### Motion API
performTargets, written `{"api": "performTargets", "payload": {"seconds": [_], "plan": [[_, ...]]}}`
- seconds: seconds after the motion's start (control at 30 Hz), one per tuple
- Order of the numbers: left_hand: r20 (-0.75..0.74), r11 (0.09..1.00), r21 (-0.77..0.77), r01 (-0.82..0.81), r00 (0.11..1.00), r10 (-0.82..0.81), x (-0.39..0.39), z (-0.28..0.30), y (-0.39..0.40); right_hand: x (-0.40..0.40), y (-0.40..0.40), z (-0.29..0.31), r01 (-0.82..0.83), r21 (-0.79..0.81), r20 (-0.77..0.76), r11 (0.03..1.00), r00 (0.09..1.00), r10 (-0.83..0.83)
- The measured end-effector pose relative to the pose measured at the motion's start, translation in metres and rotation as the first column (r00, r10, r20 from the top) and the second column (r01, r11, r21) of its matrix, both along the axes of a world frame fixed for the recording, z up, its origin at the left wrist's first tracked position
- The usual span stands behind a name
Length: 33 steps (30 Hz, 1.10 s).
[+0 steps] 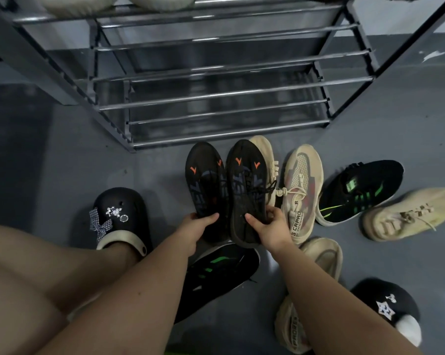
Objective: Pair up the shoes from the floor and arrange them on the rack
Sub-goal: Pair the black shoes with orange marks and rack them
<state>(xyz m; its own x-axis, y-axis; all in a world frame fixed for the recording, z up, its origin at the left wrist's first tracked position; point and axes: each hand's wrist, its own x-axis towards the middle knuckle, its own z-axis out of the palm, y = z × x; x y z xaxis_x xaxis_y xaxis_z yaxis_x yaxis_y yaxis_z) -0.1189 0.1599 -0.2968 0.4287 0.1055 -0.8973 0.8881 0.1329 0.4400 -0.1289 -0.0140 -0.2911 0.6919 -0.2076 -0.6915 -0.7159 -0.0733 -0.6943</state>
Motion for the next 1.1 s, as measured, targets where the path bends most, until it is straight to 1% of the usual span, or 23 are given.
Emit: {"api": "performTargets", "payload": {"seconds": [0.1,0.2,0.3,0.37,0.57,0.7,0.8,0.9,1.0,1.1], "plan": [[-0.012,0.997,-0.071,0.008,1.0,-0.009,0.0,0.003,-0.006,-0.001,-0.006,0.002,0.039,0.087,-0.033,0.995,0.999,-0.037],[0.001,0.998,-0.01,-0.056,0.998,0.056,-0.001,0.004,-0.014,-0.001,-0.012,0.003,0.096,0.207,-0.09,0.974,0.993,-0.079],[0.016,0.998,0.045,-0.045,0.999,0.044,-0.001,0.005,-0.017,-0.001,-0.016,0.002,0.11,0.244,-0.133,0.963,0.988,-0.079],[0.007,0.998,0.036,-0.055,0.998,0.055,-0.001,0.008,-0.014,0.0,-0.017,0.003,0.125,0.26,-0.145,0.958,0.985,-0.089],[-0.053,0.997,-0.056,-0.058,0.997,0.056,-0.003,0.027,0.009,0.001,-0.014,0.013,0.098,0.226,-0.123,0.969,0.99,-0.071],[-0.059,0.995,-0.097,0.022,0.998,-0.028,-0.02,0.037,0.028,-0.008,-0.018,0.018,0.098,0.229,-0.11,0.969,0.991,-0.075],[-0.029,0.99,-0.138,0.032,0.999,-0.036,-0.029,0.046,0.032,-0.02,-0.019,0.028,0.081,0.216,-0.091,0.973,0.994,-0.063],[0.017,0.983,-0.175,0.058,0.998,-0.056,-0.034,0.058,0.031,-0.031,-0.013,0.04,0.078,0.239,-0.052,0.968,0.996,-0.068],[0.06,0.982,-0.165,0.093,0.995,-0.084,-0.038,0.068,0.033,-0.041,-0.005,0.053,0.101,0.255,0.0,0.962,0.994,-0.105],[0.095,0.977,-0.182,0.111,0.991,-0.095,-0.04,0.08,0.037,-0.045,-0.003,0.066,0.101,0.236,0.059,0.967,0.991,-0.117]]}}
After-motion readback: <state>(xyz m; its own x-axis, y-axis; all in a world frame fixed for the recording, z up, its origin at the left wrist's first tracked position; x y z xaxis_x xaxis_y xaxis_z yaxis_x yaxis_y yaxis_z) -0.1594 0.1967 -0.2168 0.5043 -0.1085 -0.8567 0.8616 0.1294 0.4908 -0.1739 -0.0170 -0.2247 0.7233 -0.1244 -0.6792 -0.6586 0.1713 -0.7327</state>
